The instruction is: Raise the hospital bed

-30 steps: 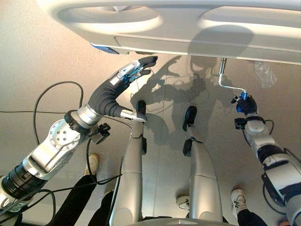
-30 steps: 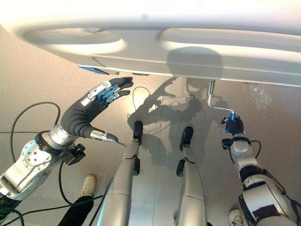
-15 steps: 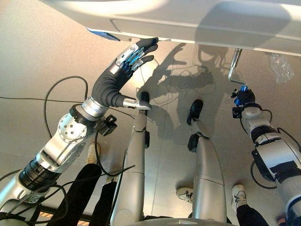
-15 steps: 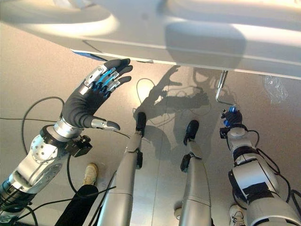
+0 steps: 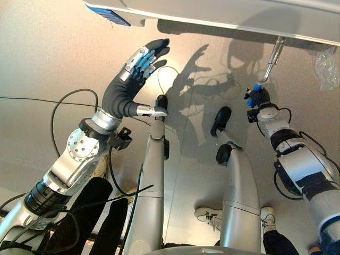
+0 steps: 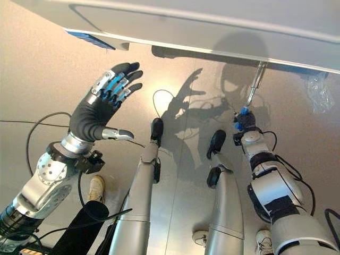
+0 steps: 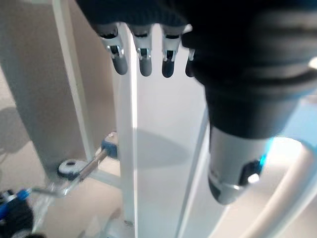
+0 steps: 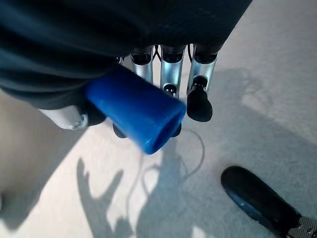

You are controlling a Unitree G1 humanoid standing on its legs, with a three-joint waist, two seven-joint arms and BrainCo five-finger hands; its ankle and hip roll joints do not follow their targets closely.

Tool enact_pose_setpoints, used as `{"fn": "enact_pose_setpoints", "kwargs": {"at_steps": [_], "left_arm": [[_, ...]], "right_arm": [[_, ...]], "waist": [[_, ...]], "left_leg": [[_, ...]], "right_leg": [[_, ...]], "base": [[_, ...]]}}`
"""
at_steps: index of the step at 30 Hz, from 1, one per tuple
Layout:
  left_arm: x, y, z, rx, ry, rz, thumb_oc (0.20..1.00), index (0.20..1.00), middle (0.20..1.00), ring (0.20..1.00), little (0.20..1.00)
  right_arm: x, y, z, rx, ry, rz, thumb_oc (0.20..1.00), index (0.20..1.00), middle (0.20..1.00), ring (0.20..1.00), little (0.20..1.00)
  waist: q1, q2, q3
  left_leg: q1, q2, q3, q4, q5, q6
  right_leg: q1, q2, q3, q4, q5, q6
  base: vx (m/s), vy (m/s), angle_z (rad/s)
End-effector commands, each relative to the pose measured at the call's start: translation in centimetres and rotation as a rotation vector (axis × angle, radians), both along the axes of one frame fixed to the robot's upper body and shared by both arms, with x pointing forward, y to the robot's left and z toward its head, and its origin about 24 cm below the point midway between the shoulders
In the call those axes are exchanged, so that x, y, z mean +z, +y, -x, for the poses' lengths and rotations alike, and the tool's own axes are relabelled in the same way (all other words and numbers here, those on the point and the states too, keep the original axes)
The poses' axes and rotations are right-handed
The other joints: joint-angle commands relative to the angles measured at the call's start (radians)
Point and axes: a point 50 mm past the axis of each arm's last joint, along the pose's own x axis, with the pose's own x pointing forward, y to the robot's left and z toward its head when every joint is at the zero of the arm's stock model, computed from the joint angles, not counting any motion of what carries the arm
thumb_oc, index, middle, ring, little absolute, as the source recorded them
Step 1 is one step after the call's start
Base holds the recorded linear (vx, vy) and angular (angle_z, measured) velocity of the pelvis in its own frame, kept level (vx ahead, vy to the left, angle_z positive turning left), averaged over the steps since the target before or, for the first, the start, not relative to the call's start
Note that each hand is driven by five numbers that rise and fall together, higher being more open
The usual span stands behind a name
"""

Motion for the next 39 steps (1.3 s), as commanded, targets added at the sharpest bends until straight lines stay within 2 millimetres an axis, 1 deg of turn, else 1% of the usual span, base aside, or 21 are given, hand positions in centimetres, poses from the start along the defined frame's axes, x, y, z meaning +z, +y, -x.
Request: {"fn": "enact_pose_setpoints", "kwargs": {"at_steps": [1,2,3,4,6,7,8,9,10,11,12,13,14,17,18,22,23,25,26,27,39], "left_arm": [[1.2,-0.8,2.3,-0.081,-0.113,0.070,1.000,1.000,1.000,1.000,1.000],[0.9,-0.9,2.2,-0.083,-0.098,0.069,1.000,1.000,1.000,1.000,1.000],[1.1,-0.8,2.3,-0.081,-0.110,0.071,1.000,1.000,1.000,1.000,1.000],[0.8,-0.8,2.2,-0.082,-0.094,0.070,1.000,1.000,1.000,1.000,1.000],[1.2,-0.8,2.5,-0.097,-0.124,0.070,1.000,1.000,1.000,1.000,1.000],[0.8,-0.9,2.5,-0.099,-0.107,0.069,1.000,1.000,1.000,1.000,1.000],[1.1,-0.9,2.6,-0.103,-0.124,0.071,1.000,1.000,1.000,1.000,1.000],[1.1,-0.9,2.6,-0.103,-0.124,0.071,1.000,1.000,1.000,1.000,1.000],[0.7,-0.9,2.6,-0.104,-0.113,0.062,1.000,1.000,1.000,1.000,1.000],[0.9,-0.8,2.8,-0.101,-0.129,0.053,1.000,1.000,1.000,1.000,1.000],[0.6,-0.8,2.7,-0.103,-0.113,0.053,1.000,1.000,1.000,1.000,1.000],[0.8,-0.6,2.6,-0.082,-0.137,0.031,1.000,1.000,1.000,1.000,1.000],[0.6,-0.6,2.5,-0.073,-0.133,0.023,1.000,1.000,1.000,1.000,1.000],[0.4,-0.6,2.3,-0.053,-0.140,0.002,1.000,1.000,1.000,1.000,1.000],[0.3,-0.3,2.4,-0.035,-0.142,-0.021,1.000,1.000,1.000,1.000,1.000],[-0.6,0.3,2.7,-0.030,-0.100,-0.053,1.000,1.000,1.000,1.000,1.000],[-0.6,0.3,2.7,-0.030,-0.100,-0.053,1.000,1.000,1.000,1.000,1.000],[-1.1,0.7,2.8,-0.021,-0.081,-0.087,1.000,1.000,1.000,1.000,1.000],[-1.1,0.7,2.8,-0.023,-0.078,-0.087,1.000,1.000,1.000,1.000,1.000],[-1.3,1.0,2.8,-0.016,-0.067,-0.109,1.000,1.000,1.000,1.000,1.000],[-1.6,2.3,3.6,0.006,-0.054,-0.106,1.000,1.000,1.000,1.000,1.000]], "right_arm": [[-4.1,13.0,0.2,0.465,0.139,0.194,0.200,0.200,0.200,0.200,0.200],[-4.6,13.0,0.4,0.464,0.154,0.189,0.200,0.200,0.200,0.200,0.200],[-3.7,15.3,0.5,0.557,0.110,0.256,0.200,0.200,0.200,0.200,0.200],[-4.2,15.3,0.7,0.557,0.125,0.250,0.200,0.200,0.200,0.200,0.200],[-2.4,19.2,1.5,0.720,-0.006,0.265,0.200,0.200,0.200,0.200,0.200],[-3.0,19.1,1.7,0.719,0.010,0.258,0.200,0.200,0.200,0.200,0.200],[-1.9,20.5,2.0,0.783,-0.048,0.270,0.200,0.200,0.200,0.200,0.200],[-1.9,20.5,2.0,0.783,-0.048,0.270,0.200,0.200,0.200,0.200,0.200],[-1.1,22.3,3.2,0.880,-0.129,0.227,0.200,0.200,0.200,0.200,0.200],[0.6,23.4,4.3,0.966,-0.223,0.192,0.200,0.200,0.200,0.200,0.200],[0.1,23.4,4.4,0.965,-0.208,0.183,0.200,0.200,0.200,0.200,0.200],[2.1,23.7,5.6,1.046,-0.312,0.154,0.200,0.200,0.200,0.200,0.200],[2.7,23.5,6.1,1.066,-0.351,0.124,0.200,0.200,0.200,0.200,0.200],[4.2,22.5,7.3,1.099,-0.444,0.032,0.200,0.200,0.200,0.200,0.200],[6.0,21.0,8.8,1.128,-0.553,-0.027,0.200,0.200,0.200,0.200,0.200],[7.5,17.2,11.0,1.086,-0.686,-0.182,0.200,0.200,0.200,0.200,0.200],[7.5,17.2,11.1,1.085,-0.686,-0.182,0.200,0.200,0.200,0.200,0.200],[8.3,14.1,12.3,1.023,-0.768,-0.234,0.200,0.200,0.200,0.200,0.200],[8.2,14.1,12.4,1.021,-0.765,-0.235,0.200,0.200,0.200,0.200,0.200],[9.0,12.0,13.3,0.978,-0.828,-0.283,0.200,0.200,0.200,0.200,0.200],[10.1,4.6,16.1,0.713,-1.072,-0.482,0.200,0.200,0.200,0.200,0.200]], "waist": [[0.036,0.103,-0.013],[0.035,0.101,-0.013],[0.039,0.104,-0.013],[0.037,0.102,-0.013],[0.042,0.103,-0.013],[0.041,0.101,-0.013],[0.042,0.102,-0.013],[0.042,0.102,-0.013],[0.037,0.094,-0.013],[0.031,0.090,-0.013],[0.030,0.088,-0.013],[0.018,0.078,-0.013],[0.011,0.073,-0.013],[-0.007,0.064,-0.013],[-0.026,0.052,-0.013],[-0.056,0.032,-0.013],[-0.056,0.032,-0.013],[-0.080,0.015,-0.013],[-0.078,0.015,-0.013],[-0.093,0.009,-0.013],[-0.136,-0.008,-0.013]], "left_leg": [[-0.071,-0.067,0.033,0.057,-0.040,0.067],[-0.044,-0.069,0.034,0.069,-0.074,0.065],[-0.074,-0.069,0.033,0.064,-0.043,0.069],[-0.046,-0.070,0.033,0.076,-0.077,0.066],[-0.073,-0.071,0.031,0.067,-0.042,0.068],[-0.044,-0.072,0.032,0.077,-0.076,0.065],[-0.069,-0.070,0.031,0.064,-0.041,0.067],[-0.069,-0.071,0.031,0.064,-0.041,0.067],[-0.034,-0.072,0.034,0.070,-0.072,0.062],[-0.041,-0.068,0.038,0.043,-0.032,0.063],[-0.011,-0.069,0.039,0.052,-0.066,0.061],[-0.014,-0.063,0.047,0.014,-0.021,0.060],[-0.003,-0.062,0.051,0.005,-0.019,0.060],[0.024,-0.060,0.059,-0.020,-0.009,0.057],[0.051,-0.056,0.067,-0.047,0.001,0.053],[0.125,-0.046,0.085,-0.110,0.020,0.050],[0.125,-0.046,0.085,-0.111,0.020,0.050],[0.173,-0.042,0.095,-0.148,0.029,0.050],[0.178,-0.042,0.095,-0.152,0.030,0.050],[0.216,-0.038,0.100,-0.181,0.037,0.049],[0.323,-0.029,0.112,-0.239,0.040,0.045]], "right_leg": [[-0.008,-0.005,0.000,0.015,-0.014,0.094],[0.016,-0.006,0.009,0.029,-0.043,0.101],[-0.011,-0.006,0.000,0.020,-0.016,0.093],[0.013,-0.007,0.009,0.034,-0.046,0.100],[-0.006,-0.010,-0.001,0.017,-0.013,0.095],[0.019,-0.011,0.008,0.029,-0.042,0.102],[-0.002,-0.011,-0.001,0.010,-0.011,0.095],[-0.002,-0.011,-0.001,0.010,-0.011,0.095],[0.030,-0.013,0.007,0.016,-0.037,0.103],[0.022,-0.015,0.000,-0.011,-0.002,0.097],[0.048,-0.015,0.009,0.001,-0.031,0.104],[0.041,-0.016,0.004,-0.035,0.009,0.099],[0.048,-0.016,0.005,-0.042,0.013,0.100],[0.074,-0.016,0.010,-0.071,0.025,0.103],[0.101,-0.014,0.010,-0.100,0.036,0.107],[0.165,-0.006,0.015,-0.166,0.064,0.116],[0.165,-0.006,0.015,-0.166,0.064,0.116],[0.217,-0.002,0.016,-0.215,0.083,0.124],[0.222,-0.002,0.016,-0.218,0.084,0.124],[0.257,-0.001,0.017,-0.253,0.096,0.131],[0.351,0.008,0.029,-0.309,0.101,0.133]], "base": [[0.00,0.000,0.00],[0.00,0.000,0.00],[0.06,-0.011,0.00],[-0.04,0.014,0.00],[0.00,0.000,0.00],[0.00,0.000,0.00],[0.00,0.000,0.00],[0.00,0.009,-0.05],[-0.01,0.019,-0.05],[0.04,0.006,-0.04],[-0.08,0.044,-0.03],[0.00,0.000,0.00],[-0.08,0.052,-0.06],[-0.02,0.015,-0.07],[-0.04,0.012,-0.03],[-0.02,0.010,0.01],[0.00,0.000,0.00],[0.00,0.000,0.00],[0.00,0.000,0.00],[-0.01,-0.006,-0.05],[0.00,-0.010,-0.04]]}}
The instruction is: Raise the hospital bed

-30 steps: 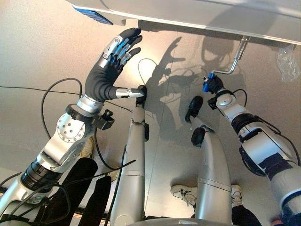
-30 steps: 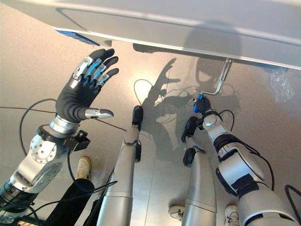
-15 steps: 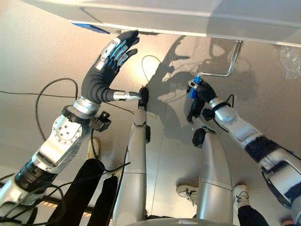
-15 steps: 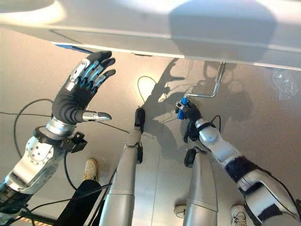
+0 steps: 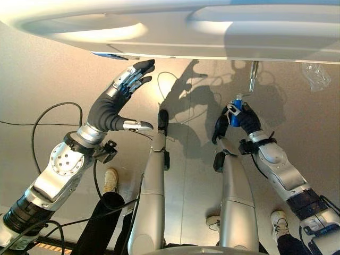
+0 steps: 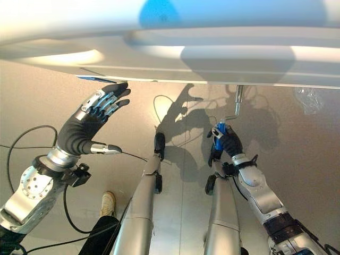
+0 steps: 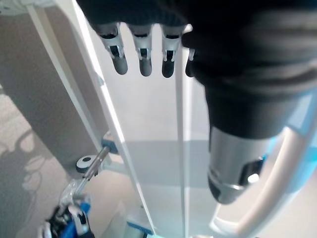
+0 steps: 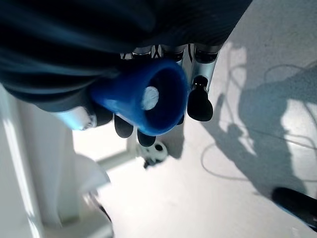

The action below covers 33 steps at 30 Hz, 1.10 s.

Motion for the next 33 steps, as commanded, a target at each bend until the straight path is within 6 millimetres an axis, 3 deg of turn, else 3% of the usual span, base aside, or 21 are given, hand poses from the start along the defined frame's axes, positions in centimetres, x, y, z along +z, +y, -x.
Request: {"fn": "enact_pose_setpoints", "kwargs": {"at_steps": [1,2,3,9,13,15,16,17,20,26,33], "left_arm": [[0.9,-0.9,2.2,-0.073,-0.096,0.012,1.000,1.000,1.000,1.000,1.000],[0.9,-0.9,2.2,-0.073,-0.096,0.012,1.000,1.000,1.000,1.000,1.000],[1.2,-0.6,2.2,-0.063,-0.111,0.041,1.000,1.000,1.000,1.000,1.000],[1.6,-0.3,2.4,-0.059,-0.131,0.075,1.000,1.000,1.000,1.000,1.000],[2.2,-0.2,2.4,-0.059,-0.160,0.092,1.000,1.000,1.000,1.000,1.000],[2.1,-0.2,2.4,-0.060,-0.156,0.092,1.000,1.000,1.000,1.000,1.000],[2.4,-0.2,2.4,-0.064,-0.168,0.098,1.000,1.000,1.000,1.000,1.000],[2.3,-0.2,2.4,-0.065,-0.164,0.099,1.000,1.000,1.000,1.000,1.000],[2.4,-0.2,2.3,-0.060,-0.172,0.086,1.000,1.000,1.000,1.000,1.000],[2.7,-0.3,2.2,-0.060,-0.184,0.076,1.000,1.000,1.000,1.000,1.000],[2.4,-0.9,1.9,-0.079,-0.151,0.028,1.000,1.000,1.000,1.000,1.000]], "right_arm": [[11.9,0.3,5.1,0.119,-0.748,-0.184,0.200,0.200,0.200,0.200,0.200],[11.9,0.3,5.1,0.119,-0.748,-0.184,0.200,0.200,0.200,0.200,0.200],[12.0,-2.2,5.4,-0.017,-0.788,-0.270,0.200,0.200,0.200,0.200,0.200],[11.9,-5.3,5.9,-0.193,-0.842,-0.368,0.200,0.200,0.200,0.200,0.200],[11.0,-9.0,5.9,-0.430,-0.823,-0.373,0.200,0.200,0.200,0.200,0.200],[10.9,-9.0,5.9,-0.431,-0.819,-0.371,0.200,0.200,0.200,0.200,0.200],[9.9,-11.5,5.8,-0.590,-0.774,-0.360,0.200,0.200,0.200,0.200,0.200],[9.8,-11.5,5.8,-0.591,-0.772,-0.359,0.200,0.200,0.200,0.200,0.200],[7.4,-14.6,5.6,-0.796,-0.643,-0.323,0.200,0.200,0.200,0.200,0.200],[5.8,-16.8,5.4,-0.926,-0.529,-0.270,0.200,0.200,0.200,0.200,0.200],[2.7,-21.3,5.8,-1.125,-0.254,-0.148,0.200,0.200,0.200,0.200,0.200]], "waist": [[-0.053,-0.034,-0.021],[-0.053,-0.034,-0.021],[-0.062,-0.031,-0.021],[-0.066,-0.026,-0.021],[-0.073,-0.027,-0.021],[-0.073,-0.027,-0.021],[-0.077,-0.029,-0.021],[-0.077,-0.029,-0.021],[-0.078,-0.028,-0.021],[-0.075,-0.028,-0.021],[-0.066,-0.029,-0.021]], "left_leg": [[0.057,-0.047,0.028,-0.057,0.021,0.004],[0.057,-0.047,0.028,-0.057,0.021,0.004],[0.073,-0.047,0.028,-0.069,0.021,-0.001],[0.089,-0.046,0.030,-0.080,0.018,-0.003],[0.097,-0.044,0.030,-0.088,0.025,-0.001],[0.104,-0.044,0.030,-0.086,0.016,-0.002],[0.103,-0.044,0.030,-0.092,0.023,-0.001],[0.110,-0.044,0.030,-0.091,0.015,-0.002],[0.116,-0.044,0.029,-0.092,0.014,-0.002],[0.110,-0.042,0.025,-0.095,0.023,0.000],[0.124,-0.044,0.022,-0.094,0.012,0.001]], "right_leg": [[0.088,-0.005,0.013,-0.073,0.022,0.086],[0.088,-0.005,0.013,-0.073,0.022,0.086],[0.101,-0.005,0.016,-0.078,0.017,0.086],[0.109,-0.004,0.021,-0.080,0.012,0.083],[0.117,0.000,0.024,-0.091,0.020,0.083],[0.123,-0.001,0.024,-0.088,0.011,0.084],[0.120,0.000,0.025,-0.090,0.019,0.084],[0.126,0.000,0.025,-0.088,0.011,0.085],[0.132,-0.001,0.024,-0.091,0.010,0.086],[0.129,0.001,0.022,-0.096,0.018,0.085],[0.145,-0.001,0.016,-0.091,0.008,0.091]], "base": [[0.00,0.000,0.00],[0.01,-0.035,-0.02],[0.00,0.000,0.00],[0.00,-0.008,0.01],[0.00,-0.004,0.01],[0.00,0.000,0.00],[0.00,0.000,0.00],[-0.01,-0.036,0.02],[0.00,-0.018,0.03],[0.00,-0.013,0.03],[0.01,-0.003,0.01]]}}
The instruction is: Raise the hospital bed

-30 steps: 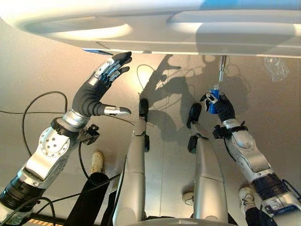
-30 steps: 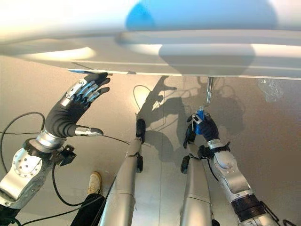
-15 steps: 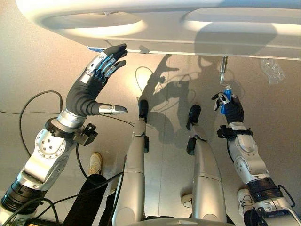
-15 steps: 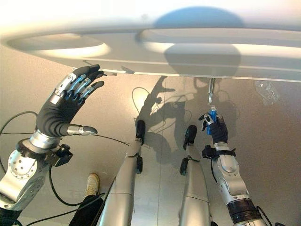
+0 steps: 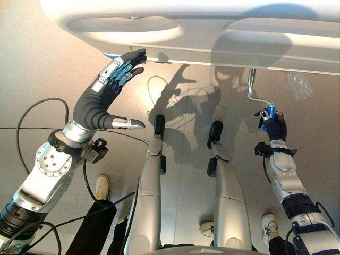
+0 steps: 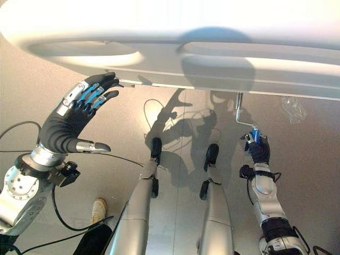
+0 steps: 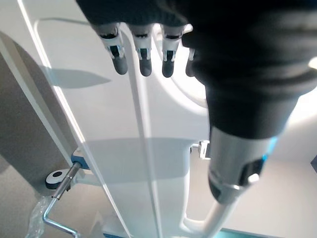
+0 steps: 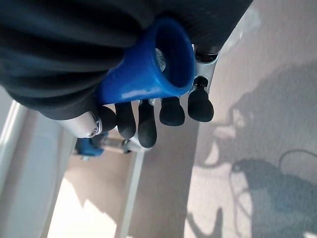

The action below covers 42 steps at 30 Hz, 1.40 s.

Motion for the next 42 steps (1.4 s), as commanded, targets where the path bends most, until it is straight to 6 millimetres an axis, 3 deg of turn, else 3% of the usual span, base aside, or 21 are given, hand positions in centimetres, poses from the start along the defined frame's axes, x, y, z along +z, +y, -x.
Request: {"fn": "enact_pose_setpoints", "kwargs": {"at_steps": [1,2,6,8,9,19,24,25,26,29,30,32,35,37,38,39,40,41,42], "left_arm": [[0.8,-1.1,1.1,-0.071,-0.069,0.042,1.000,1.000,1.000,1.000,1.000],[0.8,-1.1,1.1,-0.070,-0.070,0.043,1.000,1.000,1.000,1.000,1.000],[0.7,-1.8,1.0,-0.105,-0.052,-0.001,1.000,1.000,1.000,1.000,1.000],[0.7,-1.7,1.0,-0.103,-0.054,0.001,1.000,1.000,1.000,1.000,1.000],[0.7,-2.4,0.9,-0.144,-0.034,-0.026,1.000,1.000,1.000,1.000,1.000],[0.8,-2.9,0.7,-0.176,-0.014,-0.025,1.000,1.000,1.000,1.000,1.000],[1.4,-3.4,0.6,-0.203,-0.037,0.001,1.000,1.000,1.000,1.000,1.000],[1.4,-3.4,0.6,-0.202,-0.037,0.001,1.000,1.000,1.000,1.000,1.000],[1.5,-3.7,0.5,-0.210,-0.045,0.011,1.000,1.000,1.000,1.000,1.000],[1.7,-3.8,0.5,-0.214,-0.057,0.023,1.000,1.000,1.000,1.000,1.000],[1.7,-4.0,0.3,-0.219,-0.057,0.040,1.000,1.000,1.000,1.000,1.000],[1.8,-4.1,0.4,-0.215,-0.065,0.052,1.000,1.000,1.000,1.000,1.000],[1.7,-4.1,0.4,-0.214,-0.064,0.065,1.000,1.000,1.000,1.000,1.000],[1.6,-4.2,0.3,-0.202,-0.061,0.094,1.000,1.000,1.000,1.000,1.000],[1.6,-4.1,0.3,-0.201,-0.061,0.095,1.000,1.000,1.000,1.000,1.000],[1.6,-3.9,0.4,-0.184,-0.066,0.106,1.000,1.000,1.000,1.000,1.000],[1.6,-3.9,0.4,-0.182,-0.066,0.106,1.000,1.000,1.000,1.000,1.000],[1.2,-3.8,0.3,-0.169,-0.043,0.122,1.000,1.000,1.000,1.000,1.000],[1.5,-3.7,0.4,-0.165,-0.060,0.122,1.000,1.000,1.000,1.000,1.000]], "right_arm": [[6.2,-14.4,6.7,-0.658,-0.230,-0.049,0.200,0.200,0.200,0.200,0.200],[6.3,-14.4,6.6,-0.657,-0.231,-0.050,0.200,0.200,0.200,0.200,0.200],[3.7,-16.5,6.9,-0.699,0.058,0.016,0.200,0.200,0.200,0.200,0.200],[3.9,-16.5,6.8,-0.696,0.055,0.016,0.200,0.200,0.200,0.200,0.200],[2.1,-17.4,6.9,-0.676,0.268,0.024,0.200,0.200,0.200,0.200,0.200],[2.6,-16.5,3.5,-0.526,0.562,0.156,0.200,0.200,0.200,0.200,0.200],[1.7,-12.8,-0.1,-0.335,0.736,0.372,0.200,0.200,0.200,0.200,0.200],[1.7,-12.8,-0.1,-0.334,0.735,0.372,0.200,0.200,0.200,0.200,0.200],[1.2,-10.8,-1.6,-0.262,0.744,0.400,0.200,0.200,0.200,0.200,0.200],[0.7,-9.0,-2.8,-0.196,0.756,0.431,0.200,0.200,0.200,0.200,0.200],[0.3,-7.0,-4.0,-0.128,0.768,0.476,0.200,0.200,0.200,0.200,0.200],[0.4,-5.2,-5.0,-0.069,0.757,0.514,0.200,0.200,0.200,0.200,0.200],[0.3,-4.0,-5.6,-0.025,0.760,0.550,0.200,0.200,0.200,0.200,0.200],[0.5,-0.5,-7.3,0.072,0.732,0.643,0.200,0.200,0.200,0.200,0.200],[0.5,-0.5,-7.3,0.072,0.732,0.644,0.200,0.200,0.200,0.200,0.200],[0.7,1.6,-8.1,0.127,0.707,0.688,0.200,0.200,0.200,0.200,0.200],[0.7,1.6,-8.2,0.128,0.706,0.689,0.200,0.200,0.200,0.200,0.200],[0.1,4.1,-8.6,0.202,0.704,0.771,0.200,0.200,0.200,0.200,0.200],[0.7,4.2,-8.9,0.199,0.687,0.775,0.200,0.200,0.200,0.200,0.200]], "waist": [[-0.037,0.032,-0.025],[-0.038,0.033,-0.025],[-0.024,0.033,-0.025],[-0.026,0.034,-0.025],[-0.009,0.038,-0.025],[0.030,0.067,-0.025],[0.061,0.097,-0.025],[0.060,0.097,-0.025],[0.073,0.109,-0.025],[0.078,0.112,-0.025],[0.089,0.122,-0.025],[0.095,0.127,-0.025],[0.097,0.129,-0.025],[0.111,0.136,-0.025],[0.110,0.136,-0.025],[0.116,0.137,-0.025],[0.115,0.136,-0.025],[0.120,0.139,-0.025],[0.120,0.139,-0.025]], "left_leg": [[0.070,-0.005,0.017,-0.074,-0.006,-0.041],[0.070,-0.005,0.017,-0.074,-0.006,-0.041],[0.063,-0.007,0.012,-0.068,-0.007,-0.039],[0.060,-0.007,0.012,-0.068,-0.006,-0.039],[0.049,-0.010,0.010,-0.061,-0.005,-0.036],[-0.043,-0.016,-0.001,0.003,-0.014,-0.032],[-0.109,-0.021,-0.005,0.063,-0.023,-0.031],[-0.111,-0.021,-0.005,0.065,-0.024,-0.031],[-0.138,-0.022,-0.010,0.097,-0.032,-0.029],[-0.169,-0.021,-0.015,0.131,-0.040,-0.029],[-0.195,-0.022,-0.017,0.158,-0.047,-0.027],[-0.218,-0.022,-0.021,0.178,-0.053,-0.027],[-0.233,-0.023,-0.023,0.188,-0.055,-0.027],[-0.282,-0.028,-0.037,0.228,-0.065,-0.025],[-0.283,-0.028,-0.037,0.230,-0.065,-0.025],[-0.309,-0.030,-0.042,0.252,-0.071,-0.023],[-0.311,-0.031,-0.042,0.255,-0.072,-0.023],[-0.309,-0.035,-0.046,0.292,-0.115,-0.024],[-0.340,-0.033,-0.046,0.284,-0.083,-0.022]], "right_leg": [[0.039,0.021,-0.015,0.021,-0.051,0.041],[0.039,0.021,-0.015,0.021,-0.051,0.041],[0.035,0.020,-0.017,0.027,-0.053,0.038],[0.033,0.020,-0.017,0.027,-0.052,0.038],[0.022,0.020,-0.018,0.037,-0.053,0.036],[-0.072,0.023,-0.017,0.105,-0.071,0.025],[-0.134,0.020,-0.017,0.174,-0.096,0.014],[-0.136,0.020,-0.017,0.176,-0.096,0.014],[-0.165,0.020,-0.018,0.215,-0.108,0.008],[-0.188,0.020,-0.016,0.243,-0.121,0.003],[-0.212,0.016,-0.020,0.276,-0.133,-0.002],[-0.234,0.013,-0.022,0.299,-0.139,-0.003],[-0.252,0.012,-0.022,0.317,-0.143,-0.003],[-0.293,0.006,-0.031,0.359,-0.159,-0.007],[-0.294,0.006,-0.031,0.360,-0.160,-0.007],[-0.315,0.007,-0.031,0.382,-0.167,-0.010],[-0.317,0.007,-0.031,0.384,-0.168,-0.010],[-0.311,0.006,-0.025,0.418,-0.206,-0.005],[-0.340,0.007,-0.033,0.408,-0.178,-0.012]], "base": [[0.00,0.000,0.00],[0.01,-0.016,0.03],[0.00,-0.002,0.01],[0.00,-0.007,0.04],[0.00,0.000,0.00],[0.00,-0.002,-0.01],[0.00,-0.001,-0.01],[0.00,0.000,0.00],[0.00,0.000,0.00],[0.00,0.000,0.00],[0.00,0.000,0.00],[0.00,0.000,0.00],[0.00,0.000,0.01],[0.00,0.000,0.00],[0.00,0.000,0.00],[0.01,0.009,0.04],[0.08,0.009,0.07],[0.02,0.010,0.06],[0.07,0.000,0.06]]}}
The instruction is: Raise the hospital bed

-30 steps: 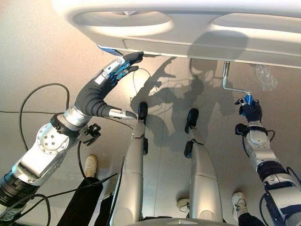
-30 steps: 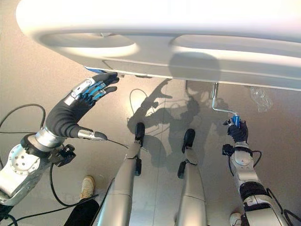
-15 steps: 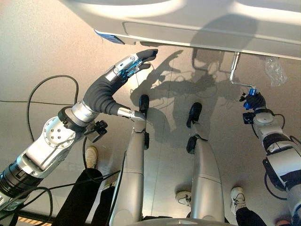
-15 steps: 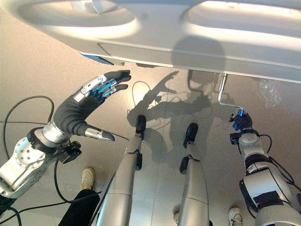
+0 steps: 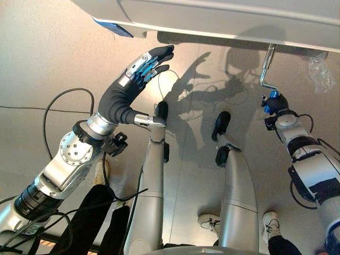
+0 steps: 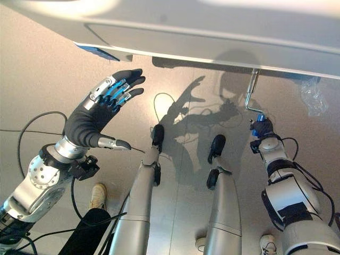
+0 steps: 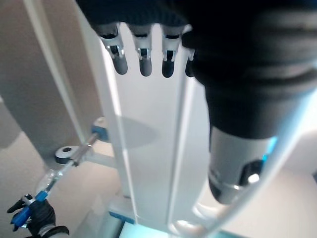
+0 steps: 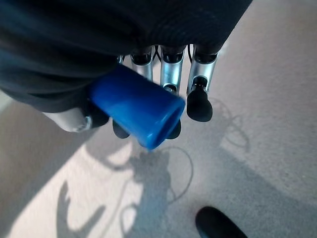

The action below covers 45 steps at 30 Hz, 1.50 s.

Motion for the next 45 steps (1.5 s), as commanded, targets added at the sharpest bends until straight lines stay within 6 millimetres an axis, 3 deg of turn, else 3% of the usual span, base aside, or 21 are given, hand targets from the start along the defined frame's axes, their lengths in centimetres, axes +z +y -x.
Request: {"fn": "enact_pose_setpoints", "kwargs": {"at_steps": [1,2,3,5,6,7,15,16,17,21,22,23,24,26,28,29,32,35,41,42,45], "left_arm": [[0.6,-0.5,1.6,-0.048,-0.060,0.097,1.000,1.000,1.000,1.000,1.000],[0.5,-0.3,1.6,-0.036,-0.056,0.112,1.000,1.000,1.000,1.000,1.000],[0.9,-0.2,1.7,-0.032,-0.073,0.113,1.000,1.000,1.000,1.000,1.000],[0.5,-0.3,1.7,-0.032,-0.053,0.135,1.000,1.000,1.000,1.000,1.000],[0.4,-0.3,1.7,-0.031,-0.050,0.135,1.000,1.000,1.000,1.000,1.000],[0.5,-0.3,1.7,-0.031,-0.051,0.147,1.000,1.000,1.000,1.000,1.000],[0.8,-0.3,2.0,-0.055,-0.060,0.161,1.000,1.000,1.000,1.000,1.000],[0.8,-0.4,2.1,-0.067,-0.061,0.165,1.000,1.000,1.000,1.000,1.000],[0.8,-0.4,2.1,-0.067,-0.061,0.165,1.000,1.000,1.000,1.000,1.000],[1.2,-0.4,2.2,-0.068,-0.093,0.162,1.000,1.000,1.000,1.000,1.000],[0.9,-0.4,2.2,-0.070,-0.078,0.161,1.000,1.000,1.000,1.000,1.000],[1.0,-0.3,2.1,-0.051,-0.094,0.150,1.000,1.000,1.000,1.000,1.000],[0.7,-0.3,2.0,-0.052,-0.079,0.150,1.000,1.000,1.000,1.000,1.000],[1.0,-0.1,2.1,-0.025,-0.121,0.115,1.000,1.000,1.000,1.000,1.000],[1.0,-0.1,2.1,-0.025,-0.121,0.115,1.000,1.000,1.000,1.000,1.000],[0.8,0.1,2.5,-0.007,-0.129,0.088,1.000,1.000,1.000,1.000,1.000],[0.6,0.4,2.7,-0.002,-0.119,0.065,1.000,1.000,1.000,1.000,1.000],[0.0,0.9,2.8,0.011,-0.095,0.025,1.000,1.000,1.000,1.000,1.000],[-0.1,0.8,2.8,0.010,-0.094,0.025,1.000,1.000,1.000,1.000,1.000],[-0.4,1.8,2.9,0.056,-0.085,0.006,1.000,1.000,1.000,1.000,1.000],[-0.5,2.0,2.9,0.060,-0.080,0.011,1.000,1.000,1.000,1.000,1.000]], "right_arm": [[-4.6,7.0,-0.7,0.279,0.235,0.222,0.200,0.200,0.200,0.200,0.200],[-4.7,9.5,-1.1,0.359,0.230,0.259,0.200,0.200,0.200,0.200,0.200],[-4.1,9.7,-1.4,0.361,0.214,0.264,0.200,0.200,0.200,0.200,0.200],[-4.5,12.9,-1.6,0.463,0.216,0.325,0.200,0.200,0.200,0.200,0.200],[-4.6,12.9,-1.5,0.464,0.218,0.325,0.200,0.200,0.200,0.200,0.200],[-4.2,15.4,-1.7,0.543,0.196,0.385,0.200,0.200,0.200,0.200,0.200],[-3.6,23.1,-0.7,0.838,0.098,0.538,0.200,0.200,0.200,0.200,0.200],[-2.7,25.9,0.1,0.940,0.014,0.485,0.200,0.200,0.200,0.200,0.200],[-2.7,25.9,0.1,0.940,0.015,0.484,0.200,0.200,0.200,0.200,0.200],[2.0,29.6,2.5,1.121,-0.280,0.283,0.200,0.200,0.200,0.200,0.200],[1.6,29.5,2.6,1.120,-0.267,0.274,0.200,0.200,0.200,0.200,0.200],[4.1,29.4,3.9,1.181,-0.396,0.184,0.200,0.200,0.200,0.200,0.200],[3.6,29.3,4.0,1.179,-0.383,0.174,0.200,0.200,0.200,0.200,0.200],[7.1,27.6,6.2,1.248,-0.583,0.102,0.200,0.200,0.200,0.200,0.200],[7.1,27.6,6.2,1.248,-0.583,0.102,0.200,0.200,0.200,0.200,0.200],[9.2,24.6,8.1,1.209,-0.752,-0.021,0.200,0.200,0.200,0.200,0.200],[9.3,22.7,9.2,1.170,-0.809,-0.086,0.200,0.200,0.200,0.200,0.200],[10.2,18.6,11.8,1.110,-0.922,-0.155,0.200,0.200,0.200,0.200,0.200],[10.2,18.5,11.8,1.109,-0.921,-0.156,0.200,0.200,0.200,0.200,0.200],[10.7,13.3,13.7,0.914,-1.070,-0.358,0.200,0.200,0.200,0.200,0.200],[10.6,12.5,13.9,0.874,-1.089,-0.373,0.200,0.200,0.200,0.200,0.200]], "waist": [[0.024,0.102,-0.019],[0.030,0.105,-0.019],[0.031,0.106,-0.019],[0.037,0.109,-0.019],[0.036,0.109,-0.019],[0.041,0.111,-0.019],[0.058,0.116,-0.019],[0.059,0.116,-0.019],[0.059,0.116,-0.019],[0.049,0.103,-0.019],[0.048,0.102,-0.019],[0.032,0.089,-0.019],[0.032,0.088,-0.019],[0.005,0.069,-0.019],[0.005,0.069,-0.019],[-0.016,0.051,-0.019],[-0.030,0.038,-0.019],[-0.066,0.016,-0.019],[-0.065,0.017,-0.019],[-0.107,0.000,-0.019],[-0.110,-0.003,-0.019]], "left_leg": [[-0.026,-0.043,0.016,0.075,-0.076,0.040],[-0.049,-0.045,0.013,0.097,-0.084,0.042],[-0.078,-0.043,0.012,0.087,-0.051,0.045],[-0.074,-0.047,0.010,0.128,-0.094,0.045],[-0.071,-0.047,0.011,0.132,-0.100,0.045],[-0.084,-0.050,0.009,0.149,-0.106,0.046],[-0.098,-0.061,0.004,0.175,-0.115,0.048],[-0.095,-0.063,0.005,0.180,-0.116,0.049],[-0.094,-0.063,0.005,0.180,-0.117,0.049],[-0.102,-0.057,0.014,0.151,-0.074,0.053],[-0.075,-0.058,0.015,0.163,-0.107,0.051],[-0.092,-0.055,0.018,0.143,-0.070,0.054],[-0.065,-0.056,0.019,0.155,-0.104,0.051],[-0.067,-0.049,0.029,0.121,-0.063,0.052],[-0.067,-0.049,0.029,0.121,-0.063,0.052],[-0.037,-0.042,0.038,0.093,-0.058,0.054],[-0.018,-0.035,0.045,0.080,-0.055,0.055],[0.033,-0.027,0.055,0.042,-0.050,0.051],[0.036,-0.027,0.055,0.040,-0.049,0.051],[0.137,-0.017,0.080,-0.069,-0.021,0.039],[0.155,-0.016,0.082,-0.090,-0.013,0.037]], "right_leg": [[0.029,0.009,-0.018,0.065,-0.074,0.067],[0.006,0.008,-0.018,0.087,-0.079,0.065],[-0.022,0.009,-0.026,0.076,-0.050,0.058],[-0.016,0.009,-0.017,0.106,-0.083,0.063],[-0.013,0.008,-0.016,0.110,-0.088,0.063],[-0.025,0.005,-0.017,0.123,-0.093,0.064],[-0.034,-0.004,-0.021,0.137,-0.098,0.064],[-0.028,-0.003,-0.019,0.134,-0.097,0.064],[-0.027,-0.003,-0.019,0.134,-0.097,0.064],[-0.035,-0.002,-0.023,0.100,-0.057,0.057],[-0.011,-0.002,-0.014,0.113,-0.086,0.065],[-0.028,-0.002,-0.016,0.090,-0.052,0.059],[-0.003,-0.002,-0.008,0.104,-0.081,0.066],[-0.010,-0.001,-0.011,0.074,-0.044,0.060],[-0.010,-0.001,-0.011,0.073,-0.044,0.060],[0.019,-0.001,-0.006,0.042,-0.032,0.065],[0.041,0.005,-0.003,0.017,-0.021,0.070],[0.090,0.010,-0.001,-0.032,-0.005,0.077],[0.092,0.010,-0.001,-0.034,-0.005,0.077],[0.189,0.019,0.002,-0.156,0.038,0.091],[0.206,0.021,0.002,-0.178,0.046,0.093]], "base": [[0.02,0.023,0.04],[0.02,0.023,0.05],[0.03,0.047,0.05],[0.05,0.025,0.02],[0.03,0.026,-0.01],[0.00,0.000,0.00],[0.01,0.016,-0.03],[0.00,0.000,0.00],[0.00,0.050,-0.01],[-0.04,0.060,-0.04],[-0.01,0.036,-0.11],[0.05,0.009,-0.08],[-0.07,0.052,-0.05],[-0.05,0.036,0.01],[-0.01,0.018,-0.01],[-0.03,0.050,-0.01],[-0.01,0.016,0.00],[-0.02,0.018,-0.02],[-0.01,-0.001,-0.02],[-0.05,-0.018,0.04],[-0.02,-0.009,-0.14]]}}
